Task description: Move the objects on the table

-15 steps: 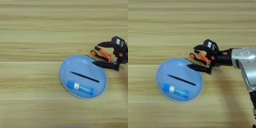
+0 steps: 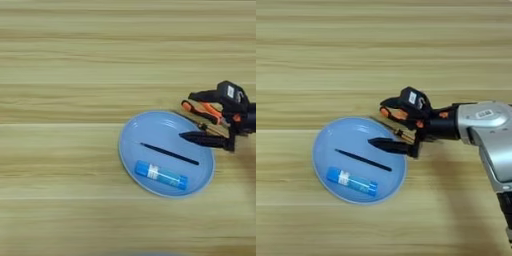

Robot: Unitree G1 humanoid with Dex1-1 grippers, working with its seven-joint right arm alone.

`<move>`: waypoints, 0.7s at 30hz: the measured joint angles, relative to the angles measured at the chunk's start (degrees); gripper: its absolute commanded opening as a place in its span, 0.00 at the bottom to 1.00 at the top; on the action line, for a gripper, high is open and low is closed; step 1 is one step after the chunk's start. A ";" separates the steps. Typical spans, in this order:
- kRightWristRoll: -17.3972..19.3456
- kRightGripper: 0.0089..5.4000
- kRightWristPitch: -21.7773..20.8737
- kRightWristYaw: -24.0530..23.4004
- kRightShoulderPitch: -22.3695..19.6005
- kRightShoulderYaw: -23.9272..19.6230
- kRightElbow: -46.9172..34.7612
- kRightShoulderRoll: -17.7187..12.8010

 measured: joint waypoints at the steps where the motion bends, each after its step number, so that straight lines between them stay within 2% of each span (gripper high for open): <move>1: 0.03 0.99 0.00 0.42 0.44 0.40 -0.88 -0.03; 14: -0.18 0.99 -0.13 2.09 2.29 4.43 -5.53 -0.57; 21: -1.54 0.99 -1.19 2.98 3.37 7.37 -7.17 -1.33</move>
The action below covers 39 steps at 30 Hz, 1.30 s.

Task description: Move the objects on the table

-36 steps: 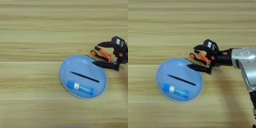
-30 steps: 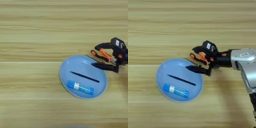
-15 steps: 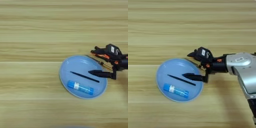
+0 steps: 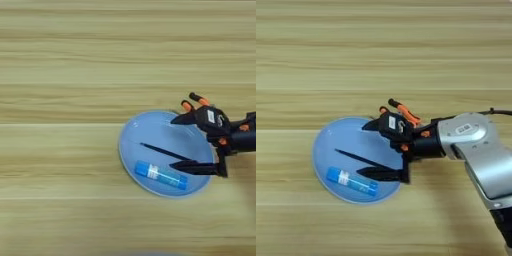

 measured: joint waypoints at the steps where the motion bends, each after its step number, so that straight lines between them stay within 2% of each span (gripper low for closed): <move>1: -0.23 0.99 -0.26 0.26 0.00 0.36 -0.22 -0.05; 7: -2.01 0.99 -2.98 0.64 0.21 2.32 -0.67 -0.50; 17: -4.94 0.99 -4.31 0.50 -0.01 6.29 -0.04 -0.38; 27: -8.83 0.99 -6.19 0.13 -1.57 10.94 4.57 1.62; 39: -12.58 0.74 -8.97 -0.88 -2.92 13.45 11.10 4.05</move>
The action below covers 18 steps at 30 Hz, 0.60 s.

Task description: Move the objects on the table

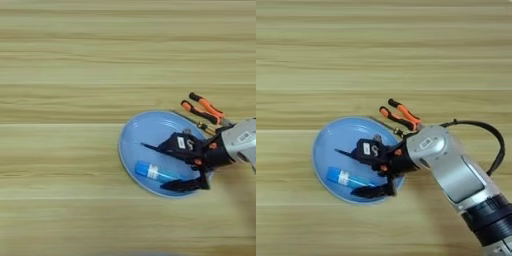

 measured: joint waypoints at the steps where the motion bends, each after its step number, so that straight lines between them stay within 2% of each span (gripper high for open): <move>1: -0.19 0.73 -0.10 0.00 -0.06 0.11 0.19 0.03; 18: -1.40 0.37 -1.45 0.04 -0.16 0.57 1.45 0.78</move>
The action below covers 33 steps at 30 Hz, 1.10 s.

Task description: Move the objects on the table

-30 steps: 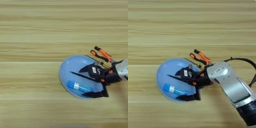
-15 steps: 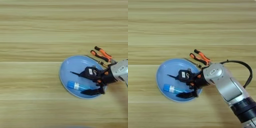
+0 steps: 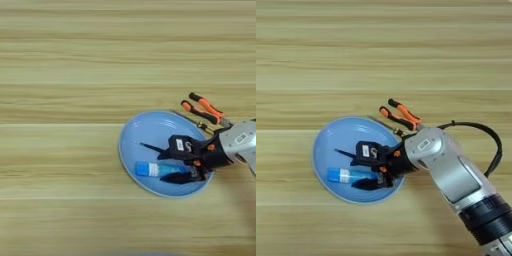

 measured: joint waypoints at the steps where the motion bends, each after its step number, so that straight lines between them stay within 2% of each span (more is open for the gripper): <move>1: -0.01 0.34 -0.01 0.01 0.00 0.00 0.02 0.01; 5: -0.02 0.26 -0.14 0.03 0.00 0.00 0.21 0.11; 20: 0.60 0.26 0.18 0.25 -0.63 -1.21 0.25 0.14; 26: 2.99 0.26 1.39 0.13 -2.42 -4.99 -0.09 0.17; 33: 6.41 0.26 2.83 -1.42 -8.10 -12.71 1.73 -0.09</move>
